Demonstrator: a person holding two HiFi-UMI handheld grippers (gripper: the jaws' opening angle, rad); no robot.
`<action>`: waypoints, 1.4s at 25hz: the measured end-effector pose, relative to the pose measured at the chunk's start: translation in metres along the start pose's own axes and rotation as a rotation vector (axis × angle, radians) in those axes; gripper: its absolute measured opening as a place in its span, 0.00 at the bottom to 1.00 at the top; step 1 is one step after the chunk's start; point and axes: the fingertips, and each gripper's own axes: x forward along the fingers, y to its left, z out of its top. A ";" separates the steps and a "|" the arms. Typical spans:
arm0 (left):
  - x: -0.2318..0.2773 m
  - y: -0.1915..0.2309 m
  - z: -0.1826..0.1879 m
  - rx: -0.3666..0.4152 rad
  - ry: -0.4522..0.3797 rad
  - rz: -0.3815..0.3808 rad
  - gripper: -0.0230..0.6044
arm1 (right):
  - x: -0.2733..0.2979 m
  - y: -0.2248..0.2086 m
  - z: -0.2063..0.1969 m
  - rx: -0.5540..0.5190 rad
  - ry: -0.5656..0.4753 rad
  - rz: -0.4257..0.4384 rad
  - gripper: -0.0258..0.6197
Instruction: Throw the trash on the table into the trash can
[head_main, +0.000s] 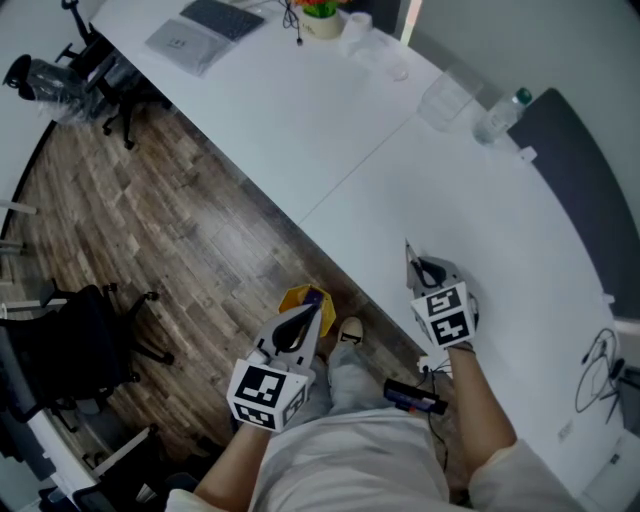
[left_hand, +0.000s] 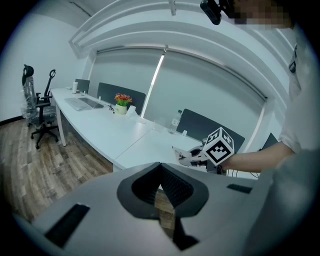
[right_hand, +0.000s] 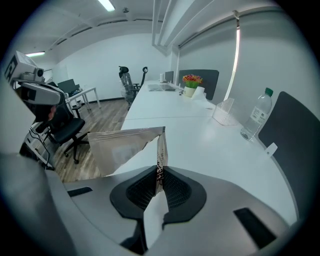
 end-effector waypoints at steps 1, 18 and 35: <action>-0.003 0.000 0.002 0.000 -0.008 0.001 0.04 | -0.004 0.001 0.002 0.001 -0.003 -0.002 0.12; -0.079 0.018 0.024 0.016 -0.136 0.060 0.04 | -0.088 0.058 0.050 0.003 -0.106 0.026 0.12; -0.155 0.040 0.012 -0.014 -0.200 0.190 0.04 | -0.093 0.130 0.078 -0.076 -0.141 0.151 0.12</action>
